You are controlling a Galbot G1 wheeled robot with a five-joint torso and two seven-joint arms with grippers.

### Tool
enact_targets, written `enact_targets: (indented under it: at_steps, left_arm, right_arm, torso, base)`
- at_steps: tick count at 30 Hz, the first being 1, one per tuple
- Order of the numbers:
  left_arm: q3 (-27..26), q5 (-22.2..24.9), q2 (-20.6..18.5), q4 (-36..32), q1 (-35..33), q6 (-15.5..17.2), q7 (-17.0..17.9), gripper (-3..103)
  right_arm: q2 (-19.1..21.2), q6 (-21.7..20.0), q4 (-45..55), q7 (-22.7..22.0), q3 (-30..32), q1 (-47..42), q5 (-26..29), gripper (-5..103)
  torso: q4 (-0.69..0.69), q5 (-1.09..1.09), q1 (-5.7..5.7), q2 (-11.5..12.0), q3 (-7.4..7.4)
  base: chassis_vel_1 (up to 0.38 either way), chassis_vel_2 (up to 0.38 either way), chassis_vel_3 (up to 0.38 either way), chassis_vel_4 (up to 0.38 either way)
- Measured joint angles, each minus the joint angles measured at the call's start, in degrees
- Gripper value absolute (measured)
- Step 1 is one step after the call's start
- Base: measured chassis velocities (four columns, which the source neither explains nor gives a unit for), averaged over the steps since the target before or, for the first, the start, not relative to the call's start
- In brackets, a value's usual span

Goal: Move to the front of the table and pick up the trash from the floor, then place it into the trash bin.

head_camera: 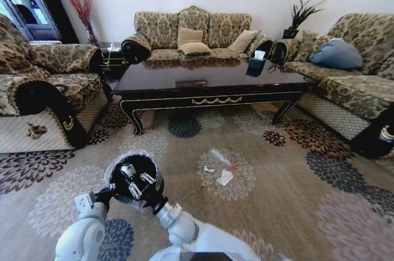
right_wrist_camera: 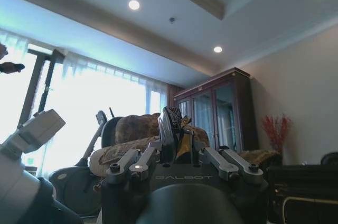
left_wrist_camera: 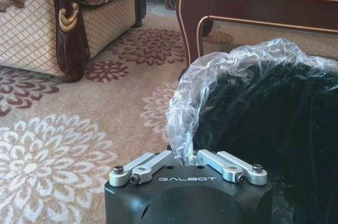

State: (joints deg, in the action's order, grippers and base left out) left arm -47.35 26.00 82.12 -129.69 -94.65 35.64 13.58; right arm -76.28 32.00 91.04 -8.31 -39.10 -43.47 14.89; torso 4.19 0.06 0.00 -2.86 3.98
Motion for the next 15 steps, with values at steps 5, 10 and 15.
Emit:
enact_targets:
  at_steps: [5, 10, 15]
  left_arm:
    - [-0.35, -0.06, 0.16, -0.24, -0.14, 0.0, -0.01, 2]
    - [-0.58, -0.07, 0.2, -0.18, -0.03, -0.01, -0.03, 2]
    - [-0.79, -0.08, 0.0, 0.21, 0.3, -0.11, -0.11, 2]
  right_arm:
    - [-0.06, 1.83, -3.8, 2.04, -2.76, 6.29, -0.49, 26]
    - [-0.14, 3.36, -6.03, 3.76, -4.82, 10.26, -1.85, 26]
    - [-0.13, 3.58, -7.43, 2.89, -5.84, 11.94, -3.82, 25]
  torso:
    - [-0.01, -0.04, 0.0, 0.0, 0.0]
    - [-0.01, -0.05, 0.0, 0.0, 0.0]
    - [-0.01, -0.06, 0.0, 0.0, -0.01]
  base:
    - [0.0, 0.0, 0.0, 0.0]
    - [0.0, 0.0, 0.0, 0.0]
    - [0.0, 0.0, 0.0, 0.0]
